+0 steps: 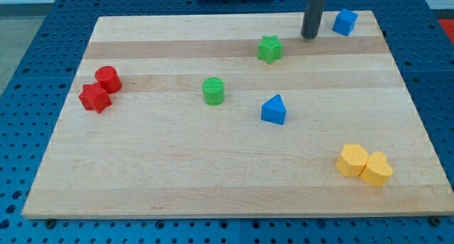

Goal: Place your arm parallel to green circle

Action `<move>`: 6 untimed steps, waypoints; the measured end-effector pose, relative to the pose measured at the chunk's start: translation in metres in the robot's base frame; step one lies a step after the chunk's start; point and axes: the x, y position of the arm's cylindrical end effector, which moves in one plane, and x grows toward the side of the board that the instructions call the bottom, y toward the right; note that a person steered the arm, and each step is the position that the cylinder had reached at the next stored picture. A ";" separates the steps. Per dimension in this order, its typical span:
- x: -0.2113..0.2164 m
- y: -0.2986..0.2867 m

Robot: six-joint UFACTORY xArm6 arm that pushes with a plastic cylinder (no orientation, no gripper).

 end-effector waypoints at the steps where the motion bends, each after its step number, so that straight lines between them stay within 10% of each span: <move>1: 0.037 -0.004; 6: 0.185 -0.170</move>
